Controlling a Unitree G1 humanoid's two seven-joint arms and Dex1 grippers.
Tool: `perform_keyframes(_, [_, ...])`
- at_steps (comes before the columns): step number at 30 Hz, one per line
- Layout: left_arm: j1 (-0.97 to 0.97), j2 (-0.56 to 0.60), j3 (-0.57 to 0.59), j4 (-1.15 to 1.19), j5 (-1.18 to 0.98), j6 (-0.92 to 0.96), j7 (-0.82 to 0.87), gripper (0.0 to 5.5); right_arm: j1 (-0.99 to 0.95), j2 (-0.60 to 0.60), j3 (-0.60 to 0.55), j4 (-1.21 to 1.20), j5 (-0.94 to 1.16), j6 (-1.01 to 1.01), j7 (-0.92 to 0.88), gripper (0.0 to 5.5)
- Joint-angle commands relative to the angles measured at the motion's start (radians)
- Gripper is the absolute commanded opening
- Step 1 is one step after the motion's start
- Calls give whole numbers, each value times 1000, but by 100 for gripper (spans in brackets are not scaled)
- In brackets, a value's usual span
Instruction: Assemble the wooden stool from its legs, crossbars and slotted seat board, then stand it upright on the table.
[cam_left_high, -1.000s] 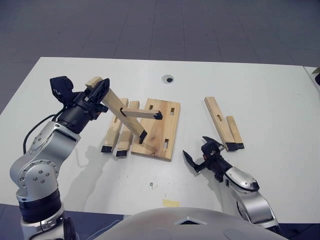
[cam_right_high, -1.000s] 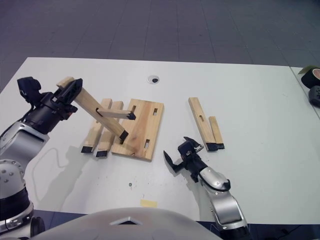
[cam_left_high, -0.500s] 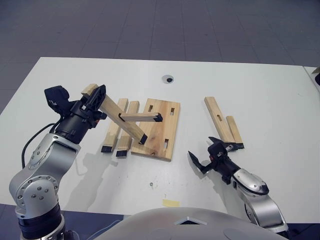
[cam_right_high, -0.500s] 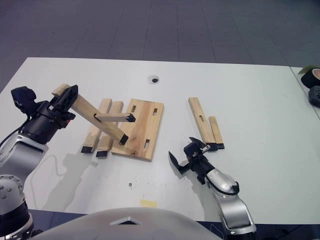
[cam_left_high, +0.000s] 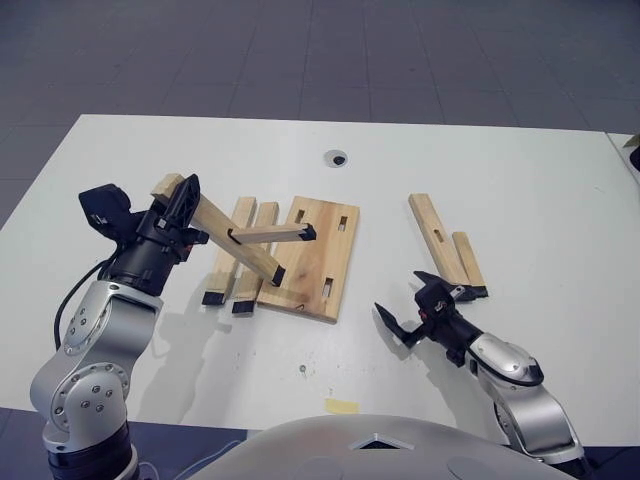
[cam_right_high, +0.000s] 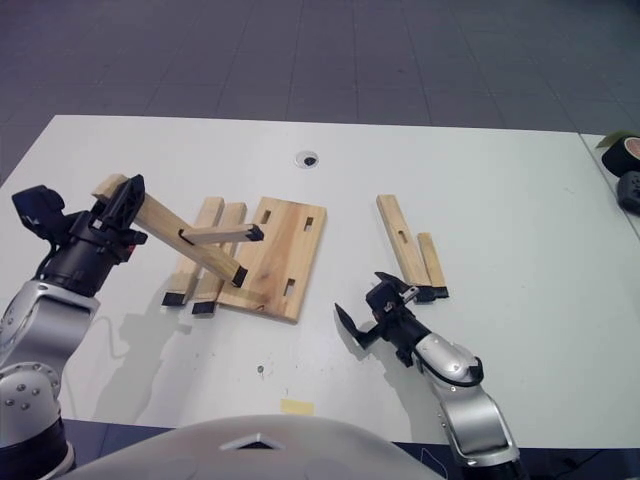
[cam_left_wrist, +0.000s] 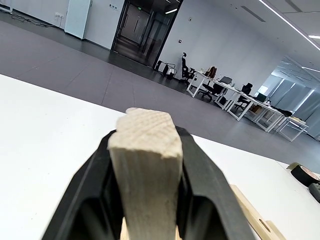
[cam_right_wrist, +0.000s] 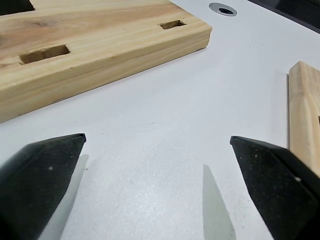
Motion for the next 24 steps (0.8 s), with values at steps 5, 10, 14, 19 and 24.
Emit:
perform_keyframes(5, [218,-14,-206,-43,320,-140,-151,105,-30,-12,0,-53,2,63,-2,540])
perform_keyframes(10, [354,2,-348,25,514,-246,-245,105,-56,-16,-9,-43,4,67,1,540])
perform_keyframes(14, [304,54,-397,27,583,-242,-292,105,-79,-1,0,-27,0,64,-12,540])
perform_keyframes(19, [96,51,-346,4,481,-132,-242,106,-91,24,15,2,-10,42,-37,540])
perform_keyframes(24, [-69,30,-276,-49,304,-60,-228,154,-97,32,34,31,-26,6,-46,540])
